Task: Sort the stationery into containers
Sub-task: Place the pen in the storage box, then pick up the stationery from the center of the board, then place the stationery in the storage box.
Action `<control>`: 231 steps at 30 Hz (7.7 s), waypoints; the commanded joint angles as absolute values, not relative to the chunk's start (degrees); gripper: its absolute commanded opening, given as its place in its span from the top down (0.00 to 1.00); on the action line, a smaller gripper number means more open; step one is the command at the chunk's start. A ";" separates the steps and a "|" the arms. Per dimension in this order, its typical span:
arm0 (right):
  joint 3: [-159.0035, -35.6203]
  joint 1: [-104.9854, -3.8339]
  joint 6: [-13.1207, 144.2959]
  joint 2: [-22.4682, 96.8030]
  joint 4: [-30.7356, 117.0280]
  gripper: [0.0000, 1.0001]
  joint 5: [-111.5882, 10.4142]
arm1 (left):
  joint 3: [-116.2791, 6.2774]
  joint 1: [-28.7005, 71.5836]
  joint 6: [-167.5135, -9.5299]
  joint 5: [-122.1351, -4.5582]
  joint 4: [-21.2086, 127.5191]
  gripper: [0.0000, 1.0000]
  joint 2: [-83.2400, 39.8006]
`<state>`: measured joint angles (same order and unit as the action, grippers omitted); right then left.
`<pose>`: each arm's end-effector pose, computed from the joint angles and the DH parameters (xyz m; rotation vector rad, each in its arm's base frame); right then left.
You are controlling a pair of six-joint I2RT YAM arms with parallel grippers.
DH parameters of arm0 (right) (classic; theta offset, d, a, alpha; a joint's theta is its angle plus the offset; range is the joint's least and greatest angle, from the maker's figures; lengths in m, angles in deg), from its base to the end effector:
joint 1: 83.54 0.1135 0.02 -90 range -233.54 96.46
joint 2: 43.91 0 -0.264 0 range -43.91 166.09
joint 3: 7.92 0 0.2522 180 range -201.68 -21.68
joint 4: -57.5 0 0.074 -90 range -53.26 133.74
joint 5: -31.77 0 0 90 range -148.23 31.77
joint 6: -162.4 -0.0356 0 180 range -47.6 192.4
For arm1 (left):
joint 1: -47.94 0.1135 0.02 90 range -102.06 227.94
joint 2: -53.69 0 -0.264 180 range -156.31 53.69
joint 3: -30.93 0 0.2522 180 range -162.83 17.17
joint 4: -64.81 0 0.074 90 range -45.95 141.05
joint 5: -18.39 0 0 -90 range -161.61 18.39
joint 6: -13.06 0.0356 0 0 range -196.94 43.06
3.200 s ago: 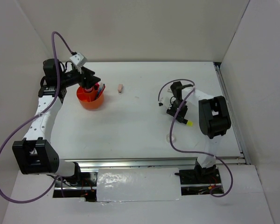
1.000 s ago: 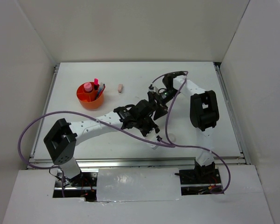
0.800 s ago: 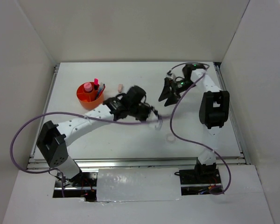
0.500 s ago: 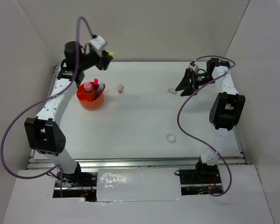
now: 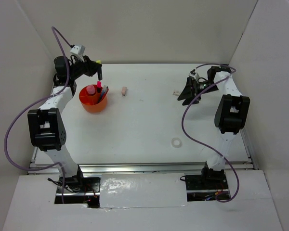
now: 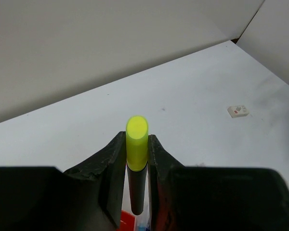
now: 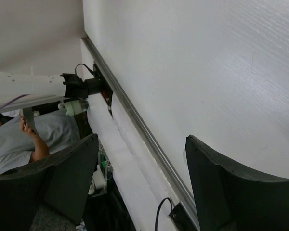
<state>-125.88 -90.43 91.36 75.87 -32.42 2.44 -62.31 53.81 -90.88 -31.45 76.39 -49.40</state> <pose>0.4012 -0.0172 0.2432 -0.2456 2.5390 1.4635 0.4295 0.0211 0.3306 0.2952 1.5565 -0.6481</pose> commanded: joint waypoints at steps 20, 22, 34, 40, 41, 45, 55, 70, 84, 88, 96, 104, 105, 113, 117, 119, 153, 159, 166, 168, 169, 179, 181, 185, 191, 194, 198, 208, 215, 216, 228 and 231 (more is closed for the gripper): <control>-123.54 -90.65 94.11 74.74 -38.88 0.22 2.07 | -61.67 57.34 -86.08 -30.56 78.38 0.99 -53.54; -123.46 -90.57 94.11 74.74 -38.88 0.22 2.06 | -60.71 57.52 -86.08 -30.56 78.56 0.99 -53.72; -123.37 -90.48 94.20 74.83 -38.79 0.22 2.50 | -60.26 57.35 -84.33 -29.68 77.86 0.82 -54.51; -123.54 -90.57 94.29 75.00 -38.88 0.22 2.06 | -60.62 57.43 -83.36 -29.68 76.19 0.67 -54.95; -123.63 -90.48 94.29 75.00 -38.88 0.22 2.15 | -60.53 57.26 -83.36 -29.60 76.36 0.66 -54.86; -124.33 -90.30 94.20 75.18 -38.87 0.22 1.63 | -60.26 57.35 -83.18 -29.68 76.28 0.55 -54.51; -125.13 -90.04 91.31 73.34 -33.97 0.24 -2.75 | -61.31 57.08 -84.59 -28.98 77.16 0.40 -50.65; -98.06 -76.25 98.16 55.14 -20.25 0.54 -40.91 | -66.60 45.22 -72.36 -34.78 47.09 0.44 -36.76; -90.15 -66.22 94.82 58.47 -13.31 0.50 -45.83 | -60.88 43.90 -72.11 -39.44 43.85 0.44 -30.60; -88.65 -64.38 94.03 59.88 -11.46 0.51 -47.41 | -60.09 43.81 -72.46 -40.05 44.11 0.44 -29.90; -87.42 -62.18 92.62 61.99 -8.73 0.57 -49.87 | -58.95 43.90 -72.72 -40.67 43.93 0.43 -29.11; -93.82 -64.10 91.56 61.56 -13.90 0.95 -40.50 | -52.19 44.52 -85.89 -31.81 49.02 0.43 -27.18; -97.93 -64.81 91.39 61.99 -15.48 0.97 -37.86 | -49.05 43.82 -86.34 -27.27 52.77 0.43 -26.22; -109.92 -65.35 98.23 67.36 -29.55 1.00 -18.59 | -55.69 16.42 -38.67 -32.65 21.29 0.40 -27.17; -109.22 -62.54 101.39 68.06 -32.45 1.00 -15.78 | -56.66 7.79 -23.89 -38.03 14.76 0.34 -28.05; -109.04 -61.48 102.63 68.32 -34.56 1.00 -13.51 | -57.01 4.62 -20.88 -39.43 13.17 0.32 -28.75; -107.81 -53.65 106.50 67.45 -39.14 0.98 -1.36 | -50.42 -8.05 -9.18 -48.40 18.18 0.49 -29.37; -107.81 -53.74 106.42 67.01 -39.14 0.96 -2.06 | -49.37 -8.31 -8.91 -48.93 17.92 0.71 -29.28; -109.39 -55.76 105.63 67.09 -39.14 0.40 -2.51 | -46.29 -9.63 -10.85 -49.11 18.09 0.89 -27.79; -111.49 -58.83 105.28 67.70 -39.14 0.35 -2.16 | -45.59 -10.50 -12.33 -48.67 17.30 0.90 -27.26; -112.55 -60.06 104.75 68.40 -39.14 0.35 -1.54 | -45.41 -10.85 -12.86 -47.97 17.21 0.92 -27.09; -128.37 -78.43 98.25 71.75 -37.39 0.35 -0.04 | -53.10 -3.67 -51.02 -53.33 27.14 1.00 -28.56; -126.90 -80.72 95.88 70.70 -34.67 0.35 -0.74 | -58.04 5.69 -59.41 -50.79 27.06 1.00 -31.11; -123.11 -81.78 94.90 68.59 -31.76 0.35 -3.03 | -66.23 25.14 -84.07 -44.91 31.61 1.00 -35.96; -118.80 -81.78 95.52 67.01 -30.35 0.36 -4.96 | -70.54 47.74 -91.35 -52.95 33.13 1.00 -36.22; -117.13 -81.78 95.60 66.74 -29.65 0.36 -4.97 | -72.30 55.92 -89.25 -54.99 31.81 1.00 -36.31; -117.21 -81.60 95.78 67.53 -29.65 0.36 -4.44 | -73.88 60.50 -82.23 -56.41 30.75 1.00 -38.23; -116.43 -81.43 97.28 66.83 -30.53 0.37 -6.19 | -85.31 64.02 -65.26 -48.85 20.47 0.99 -51.69; -115.20 -81.78 97.71 67.00 -30.44 0.38 -6.20 | -88.13 62.19 -63.14 -46.74 17.21 0.95 -56.44; -115.28 -81.78 97.71 67.00 -30.35 0.38 -6.20 | -88.12 61.92 -63.14 -46.65 17.21 0.94 -56.61; -115.72 -82.22 98.24 67.36 -31.32 0.38 -6.72 | -86.19 58.93 -63.05 -48.23 16.34 0.90 -59.52; -115.72 -82.39 98.33 67.27 -31.23 0.38 -6.64 | -85.05 59.02 -63.32 -49.19 16.86 0.89 -59.43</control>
<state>-115.67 -82.08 97.44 70.13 -30.65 -6.85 -85.57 58.66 -63.62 -48.87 16.42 -59.08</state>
